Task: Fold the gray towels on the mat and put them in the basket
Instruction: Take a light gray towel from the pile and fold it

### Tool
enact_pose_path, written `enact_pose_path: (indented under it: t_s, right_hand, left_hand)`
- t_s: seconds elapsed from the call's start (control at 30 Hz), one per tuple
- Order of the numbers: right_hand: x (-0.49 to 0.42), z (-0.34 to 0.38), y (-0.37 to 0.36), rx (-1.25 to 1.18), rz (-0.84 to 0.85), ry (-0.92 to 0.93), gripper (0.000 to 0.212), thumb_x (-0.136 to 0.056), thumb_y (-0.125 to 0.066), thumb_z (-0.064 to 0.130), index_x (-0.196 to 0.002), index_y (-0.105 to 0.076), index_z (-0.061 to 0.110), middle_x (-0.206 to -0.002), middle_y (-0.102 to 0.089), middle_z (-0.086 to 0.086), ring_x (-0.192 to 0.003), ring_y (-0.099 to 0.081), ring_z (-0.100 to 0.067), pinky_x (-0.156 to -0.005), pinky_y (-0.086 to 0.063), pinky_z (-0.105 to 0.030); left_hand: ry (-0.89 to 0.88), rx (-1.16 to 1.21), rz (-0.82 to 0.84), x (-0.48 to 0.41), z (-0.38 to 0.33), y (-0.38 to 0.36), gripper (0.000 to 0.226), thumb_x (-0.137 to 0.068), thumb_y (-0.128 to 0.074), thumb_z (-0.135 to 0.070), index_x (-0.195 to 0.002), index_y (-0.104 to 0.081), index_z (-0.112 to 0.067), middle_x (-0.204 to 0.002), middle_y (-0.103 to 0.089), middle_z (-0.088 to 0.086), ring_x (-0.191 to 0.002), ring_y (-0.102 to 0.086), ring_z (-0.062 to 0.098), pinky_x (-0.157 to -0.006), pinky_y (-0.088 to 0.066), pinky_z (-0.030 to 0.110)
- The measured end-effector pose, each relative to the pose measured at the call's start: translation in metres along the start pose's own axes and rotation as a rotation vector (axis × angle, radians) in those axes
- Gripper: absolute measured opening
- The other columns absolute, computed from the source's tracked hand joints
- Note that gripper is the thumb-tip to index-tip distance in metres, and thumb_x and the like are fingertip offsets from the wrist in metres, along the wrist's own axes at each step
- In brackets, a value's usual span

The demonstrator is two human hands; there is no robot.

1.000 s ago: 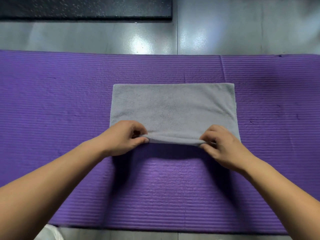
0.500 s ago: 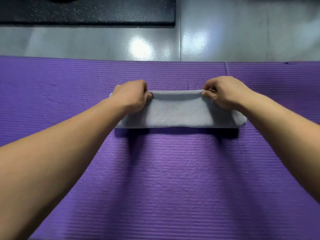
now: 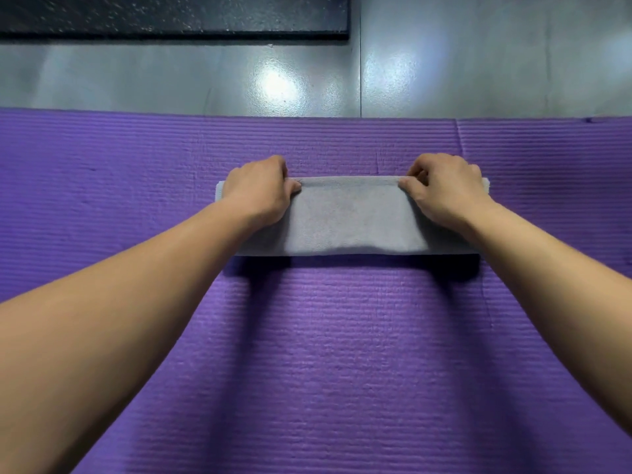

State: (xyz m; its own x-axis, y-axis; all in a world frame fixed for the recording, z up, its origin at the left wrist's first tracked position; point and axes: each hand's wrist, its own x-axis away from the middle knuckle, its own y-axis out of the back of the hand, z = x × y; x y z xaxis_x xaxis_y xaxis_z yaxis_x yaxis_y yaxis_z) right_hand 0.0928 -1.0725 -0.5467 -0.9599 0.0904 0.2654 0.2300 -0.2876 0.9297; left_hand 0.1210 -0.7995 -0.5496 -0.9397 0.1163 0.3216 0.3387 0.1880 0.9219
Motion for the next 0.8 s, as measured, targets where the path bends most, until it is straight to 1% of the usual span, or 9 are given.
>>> enact_pose_path:
  t_s: [0.1,0.17,0.23,0.33,0.4,0.47,0.5,0.63,0.8]
  right_hand:
    - [0.025,0.017,-0.024,0.019,-0.165,0.158,0.041,-0.092,-0.05,0.044,-0.118,-0.066,0.018,-0.127,-0.06,-0.014,-0.125,-0.049,-0.04,-0.105,-0.033,-0.053]
    - [0.044,0.033,-0.046,0.022,-0.094,0.272,0.057,-0.091,-0.038,0.05,-0.134,-0.059,0.018,-0.146,-0.05,-0.016,-0.139,-0.039,-0.04,-0.116,-0.028,-0.056]
    - [0.056,0.039,-0.064,0.089,0.024,0.284,0.068,-0.093,-0.025,0.055,-0.151,-0.041,0.023,-0.164,-0.027,-0.011,-0.152,-0.018,-0.035,-0.123,-0.01,-0.053]
    - [0.056,0.034,-0.076,0.165,-0.006,0.276,0.069,-0.097,-0.021,0.054,-0.158,-0.03,0.024,-0.168,-0.014,-0.008,-0.155,-0.009,-0.031,-0.123,0.0,-0.048]
    - [0.056,0.034,-0.078,0.187,-0.022,0.275,0.068,-0.098,-0.02,0.053,-0.158,-0.029,0.024,-0.169,-0.014,-0.008,-0.155,-0.009,-0.03,-0.123,0.0,-0.049]
    - [0.056,0.034,-0.08,0.195,-0.027,0.276,0.067,-0.099,-0.019,0.053,-0.159,-0.026,0.024,-0.169,-0.012,-0.007,-0.156,-0.006,-0.029,-0.124,-0.001,-0.05]
    - [0.057,0.034,-0.08,0.196,-0.027,0.274,0.067,-0.099,-0.018,0.053,-0.159,-0.025,0.024,-0.169,-0.011,-0.007,-0.156,-0.005,-0.029,-0.125,-0.001,-0.05]
    - [0.056,0.033,-0.081,0.195,-0.033,0.277,0.068,-0.098,-0.02,0.054,-0.159,-0.024,0.025,-0.169,-0.01,-0.006,-0.156,-0.005,-0.029,-0.125,-0.002,-0.051]
    - [0.055,0.037,-0.082,0.212,-0.025,0.257,0.068,-0.098,-0.018,0.055,-0.16,-0.022,0.026,-0.17,-0.008,-0.006,-0.156,-0.002,-0.029,-0.125,0.0,-0.051]
  left_hand:
    - [0.015,-0.006,-0.015,0.004,-0.002,-0.001,0.03,-0.102,-0.052,-0.045,-0.11,-0.056,-0.016,-0.113,-0.067,0.01,-0.108,-0.058,0.037,-0.081,-0.031,0.04]
    - [0.019,-0.027,-0.053,0.006,-0.002,-0.004,0.029,-0.101,-0.053,-0.044,-0.109,-0.057,-0.017,-0.112,-0.068,0.011,-0.108,-0.058,0.037,-0.086,-0.035,0.043]
    - [0.004,-0.065,-0.158,0.014,-0.004,-0.014,0.027,-0.098,-0.056,-0.04,-0.111,-0.059,-0.017,-0.116,-0.065,0.011,-0.113,-0.056,0.036,-0.101,-0.035,0.047]
    - [-0.199,0.035,-0.356,0.041,-0.019,-0.037,0.031,-0.092,-0.056,-0.026,-0.119,-0.062,-0.012,-0.134,-0.057,0.016,-0.131,-0.048,0.036,-0.118,-0.026,0.055]
    - [-0.332,0.035,-0.249,0.063,-0.032,-0.056,0.048,-0.093,-0.041,-0.027,-0.135,-0.056,-0.011,-0.153,-0.044,0.018,-0.146,-0.036,0.036,-0.121,-0.022,0.055]
    - [-0.338,-0.044,-0.115,0.074,-0.036,-0.07,0.06,-0.098,-0.027,-0.033,-0.153,-0.039,-0.013,-0.165,-0.026,0.016,-0.154,-0.019,0.032,-0.125,-0.014,0.051]
    - [-0.317,-0.081,-0.103,0.075,-0.032,-0.074,0.062,-0.1,-0.024,-0.038,-0.157,-0.032,-0.015,-0.167,-0.02,0.014,-0.156,-0.014,0.03,-0.126,-0.011,0.05]
    - [-0.226,-0.188,-0.131,0.065,0.016,-0.07,0.074,-0.098,-0.023,-0.057,-0.159,-0.028,-0.015,-0.167,-0.02,0.013,-0.155,-0.017,0.029,-0.126,-0.008,0.048]
    - [-0.239,-0.265,-0.077,0.051,0.075,-0.048,0.075,-0.099,-0.015,-0.056,-0.161,-0.022,-0.014,-0.168,-0.017,0.015,-0.156,-0.01,0.029,-0.127,-0.004,0.046]
